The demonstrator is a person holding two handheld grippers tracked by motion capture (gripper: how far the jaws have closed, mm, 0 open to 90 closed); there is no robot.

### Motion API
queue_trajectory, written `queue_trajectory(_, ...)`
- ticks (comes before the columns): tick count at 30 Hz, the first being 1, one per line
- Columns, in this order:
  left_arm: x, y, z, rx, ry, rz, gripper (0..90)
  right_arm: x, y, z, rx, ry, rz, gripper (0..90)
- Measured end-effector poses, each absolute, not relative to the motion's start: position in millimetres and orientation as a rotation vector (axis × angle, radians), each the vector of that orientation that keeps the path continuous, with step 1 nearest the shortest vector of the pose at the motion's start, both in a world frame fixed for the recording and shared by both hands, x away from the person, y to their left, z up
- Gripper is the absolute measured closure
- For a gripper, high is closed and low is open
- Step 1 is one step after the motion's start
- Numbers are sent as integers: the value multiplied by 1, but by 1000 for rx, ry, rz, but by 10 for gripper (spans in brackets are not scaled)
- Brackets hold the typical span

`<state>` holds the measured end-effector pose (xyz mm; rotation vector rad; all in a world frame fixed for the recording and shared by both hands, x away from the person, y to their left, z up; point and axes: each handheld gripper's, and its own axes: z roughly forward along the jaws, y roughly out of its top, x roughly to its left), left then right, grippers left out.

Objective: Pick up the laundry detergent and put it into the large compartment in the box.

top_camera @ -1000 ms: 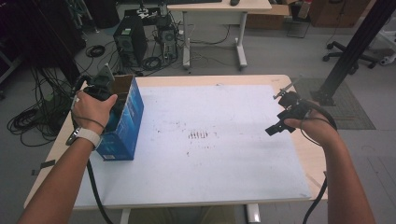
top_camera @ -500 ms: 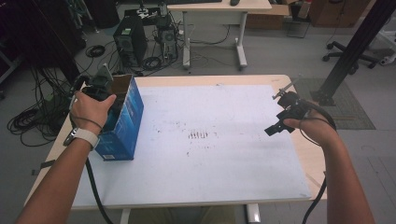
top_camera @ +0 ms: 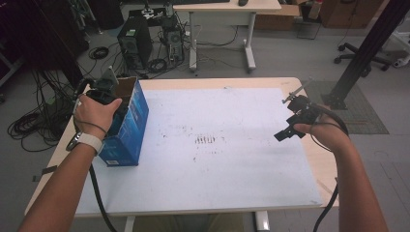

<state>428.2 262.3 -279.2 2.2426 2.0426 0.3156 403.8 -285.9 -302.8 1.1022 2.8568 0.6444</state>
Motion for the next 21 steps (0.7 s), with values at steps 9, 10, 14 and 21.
queue_trajectory(9,427,262,-276,2241,2038,303,236,403,-285,-302,1099,2858,647,82)
queue_trajectory(10,427,262,-276,2246,2033,304,235,403,-285,-302,1098,2858,645,82)
queue_trajectory(14,427,261,-274,2256,2028,334,233,403,-284,-303,1095,2861,645,82)
queue_trajectory(21,427,260,-271,2264,2031,328,201,403,-283,-303,1092,2862,647,82)
